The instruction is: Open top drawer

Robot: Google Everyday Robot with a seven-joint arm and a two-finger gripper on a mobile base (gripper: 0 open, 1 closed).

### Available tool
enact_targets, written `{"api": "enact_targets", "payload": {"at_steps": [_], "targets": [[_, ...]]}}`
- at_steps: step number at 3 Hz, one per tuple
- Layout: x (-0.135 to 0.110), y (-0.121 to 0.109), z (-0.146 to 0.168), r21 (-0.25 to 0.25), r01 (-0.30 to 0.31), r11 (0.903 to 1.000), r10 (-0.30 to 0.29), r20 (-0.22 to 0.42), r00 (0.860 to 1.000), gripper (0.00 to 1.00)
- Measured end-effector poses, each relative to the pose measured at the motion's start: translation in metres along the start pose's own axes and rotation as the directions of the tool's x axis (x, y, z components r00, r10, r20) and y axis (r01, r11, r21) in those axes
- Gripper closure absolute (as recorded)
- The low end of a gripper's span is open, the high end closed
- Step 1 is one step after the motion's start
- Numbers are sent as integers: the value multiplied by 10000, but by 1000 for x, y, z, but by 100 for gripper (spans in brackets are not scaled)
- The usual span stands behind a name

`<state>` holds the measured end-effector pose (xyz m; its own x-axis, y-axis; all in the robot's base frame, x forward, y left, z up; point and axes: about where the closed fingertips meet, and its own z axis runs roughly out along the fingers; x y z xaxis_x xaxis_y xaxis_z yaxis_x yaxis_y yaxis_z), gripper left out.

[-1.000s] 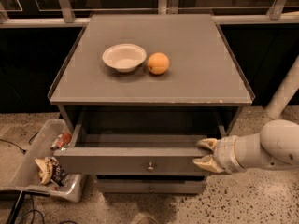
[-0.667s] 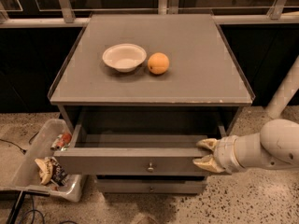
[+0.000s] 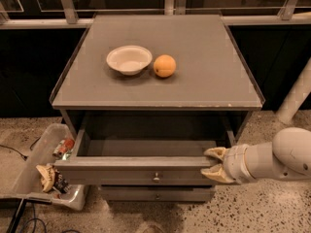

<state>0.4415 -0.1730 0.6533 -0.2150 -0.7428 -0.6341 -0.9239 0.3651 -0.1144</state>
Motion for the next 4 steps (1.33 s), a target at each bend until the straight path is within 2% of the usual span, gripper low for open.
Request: {"api": "enact_targets", "payload": {"at_steps": [2,3,4], "targets": [[0,0,0,-1,1,10000,-1,0,10000,35],[0,0,0,-1,1,10000,-1,0,10000,37],[17,12,-2,-285,-185,9994,192,218,9996,60]]}}
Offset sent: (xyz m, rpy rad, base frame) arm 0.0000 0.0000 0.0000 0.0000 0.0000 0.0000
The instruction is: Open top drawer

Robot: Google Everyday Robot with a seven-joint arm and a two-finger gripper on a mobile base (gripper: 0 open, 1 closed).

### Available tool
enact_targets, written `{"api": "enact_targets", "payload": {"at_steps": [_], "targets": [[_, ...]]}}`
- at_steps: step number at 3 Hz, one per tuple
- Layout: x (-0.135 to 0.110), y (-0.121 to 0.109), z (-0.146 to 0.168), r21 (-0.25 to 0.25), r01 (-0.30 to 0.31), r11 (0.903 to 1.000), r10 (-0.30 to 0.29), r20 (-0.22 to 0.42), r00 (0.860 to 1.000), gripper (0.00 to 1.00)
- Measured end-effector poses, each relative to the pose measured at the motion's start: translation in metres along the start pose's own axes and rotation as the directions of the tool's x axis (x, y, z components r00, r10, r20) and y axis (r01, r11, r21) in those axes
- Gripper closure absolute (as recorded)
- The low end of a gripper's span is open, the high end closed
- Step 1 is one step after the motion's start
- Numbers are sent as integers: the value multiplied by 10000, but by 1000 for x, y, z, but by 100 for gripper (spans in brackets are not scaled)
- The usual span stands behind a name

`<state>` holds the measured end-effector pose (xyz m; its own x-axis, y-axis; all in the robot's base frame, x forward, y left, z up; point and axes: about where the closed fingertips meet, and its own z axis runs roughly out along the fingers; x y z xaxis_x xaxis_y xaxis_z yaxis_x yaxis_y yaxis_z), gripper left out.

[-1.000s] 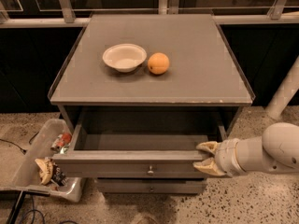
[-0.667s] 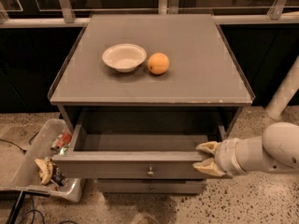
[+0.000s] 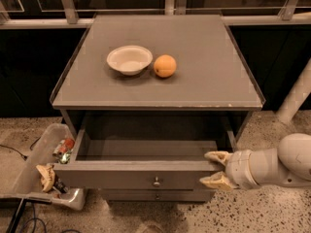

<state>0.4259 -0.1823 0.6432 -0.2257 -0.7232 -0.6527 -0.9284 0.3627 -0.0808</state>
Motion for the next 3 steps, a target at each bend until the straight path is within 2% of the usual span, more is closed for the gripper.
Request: {"api": "enact_targets", "payload": {"at_steps": [1,2,3], "targets": [[-3,-1,-2,-12,-5,10000,5,7,10000,84],[-6,2,-5,-85,-21,10000,21,40,10000,100],[-11,28,-7,-448,64,9990,-52,266,9996,100]]}}
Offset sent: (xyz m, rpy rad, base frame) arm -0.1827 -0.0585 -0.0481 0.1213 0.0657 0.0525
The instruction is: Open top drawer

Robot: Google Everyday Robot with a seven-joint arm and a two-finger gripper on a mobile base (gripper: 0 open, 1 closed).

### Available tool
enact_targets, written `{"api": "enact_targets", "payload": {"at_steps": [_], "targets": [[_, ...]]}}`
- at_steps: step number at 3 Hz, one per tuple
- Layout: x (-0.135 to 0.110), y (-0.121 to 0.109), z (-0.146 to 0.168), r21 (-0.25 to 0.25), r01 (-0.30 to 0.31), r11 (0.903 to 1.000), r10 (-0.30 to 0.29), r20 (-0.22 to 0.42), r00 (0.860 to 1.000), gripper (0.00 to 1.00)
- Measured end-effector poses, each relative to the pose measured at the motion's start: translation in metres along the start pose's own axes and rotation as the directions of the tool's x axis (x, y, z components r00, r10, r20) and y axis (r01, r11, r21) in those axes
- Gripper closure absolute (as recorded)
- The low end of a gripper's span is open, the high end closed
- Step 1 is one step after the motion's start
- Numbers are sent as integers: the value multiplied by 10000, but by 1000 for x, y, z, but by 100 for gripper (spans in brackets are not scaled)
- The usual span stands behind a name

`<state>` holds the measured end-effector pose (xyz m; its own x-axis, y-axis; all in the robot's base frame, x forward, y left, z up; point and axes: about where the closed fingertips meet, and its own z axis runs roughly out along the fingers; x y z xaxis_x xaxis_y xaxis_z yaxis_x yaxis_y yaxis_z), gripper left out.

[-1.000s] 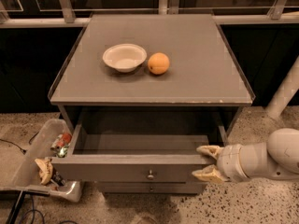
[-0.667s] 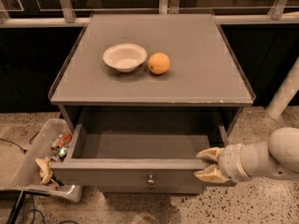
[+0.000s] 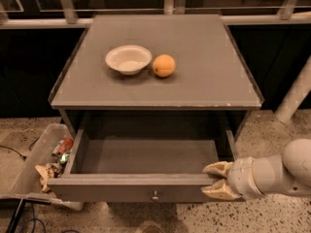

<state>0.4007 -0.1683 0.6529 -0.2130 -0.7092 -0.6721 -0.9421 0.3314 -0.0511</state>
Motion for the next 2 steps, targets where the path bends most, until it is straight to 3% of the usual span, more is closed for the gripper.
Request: {"api": "enact_targets", "payload": {"at_steps": [1,2], "targets": [[0,0,-1,1,-1,10000,1,1,10000,100],[0,0,-1,1,-1,10000,1,1,10000,82]]}}
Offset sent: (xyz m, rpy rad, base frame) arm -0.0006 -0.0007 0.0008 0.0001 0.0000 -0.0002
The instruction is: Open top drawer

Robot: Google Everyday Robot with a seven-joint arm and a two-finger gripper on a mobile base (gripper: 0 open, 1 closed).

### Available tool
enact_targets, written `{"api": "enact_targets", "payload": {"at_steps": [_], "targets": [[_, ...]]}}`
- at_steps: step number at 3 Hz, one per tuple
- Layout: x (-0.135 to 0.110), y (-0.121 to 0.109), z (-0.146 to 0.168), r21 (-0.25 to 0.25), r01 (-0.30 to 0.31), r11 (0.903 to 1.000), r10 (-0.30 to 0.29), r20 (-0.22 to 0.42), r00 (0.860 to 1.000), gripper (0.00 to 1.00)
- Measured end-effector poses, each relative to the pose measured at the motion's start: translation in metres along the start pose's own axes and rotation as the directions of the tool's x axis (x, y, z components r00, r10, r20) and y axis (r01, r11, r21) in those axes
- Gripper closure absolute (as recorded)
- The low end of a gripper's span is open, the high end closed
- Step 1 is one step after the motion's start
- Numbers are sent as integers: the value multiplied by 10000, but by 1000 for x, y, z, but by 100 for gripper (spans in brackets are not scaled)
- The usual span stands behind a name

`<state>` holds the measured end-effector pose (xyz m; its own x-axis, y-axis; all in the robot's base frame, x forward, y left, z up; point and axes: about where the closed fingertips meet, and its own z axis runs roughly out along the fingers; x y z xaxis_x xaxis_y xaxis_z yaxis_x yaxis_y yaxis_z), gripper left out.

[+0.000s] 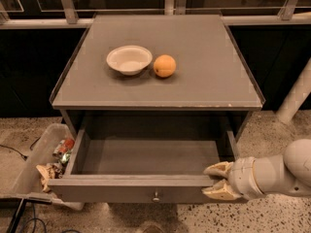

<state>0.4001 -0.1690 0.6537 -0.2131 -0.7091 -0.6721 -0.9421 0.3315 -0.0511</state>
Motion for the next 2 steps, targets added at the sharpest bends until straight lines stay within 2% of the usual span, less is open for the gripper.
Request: {"api": "enact_targets", "payload": {"at_steps": [1,2], "targets": [[0,0,0,-1,1,10000,-1,0,10000,58],[0,0,0,-1,0,10000,0,0,10000,61]]}}
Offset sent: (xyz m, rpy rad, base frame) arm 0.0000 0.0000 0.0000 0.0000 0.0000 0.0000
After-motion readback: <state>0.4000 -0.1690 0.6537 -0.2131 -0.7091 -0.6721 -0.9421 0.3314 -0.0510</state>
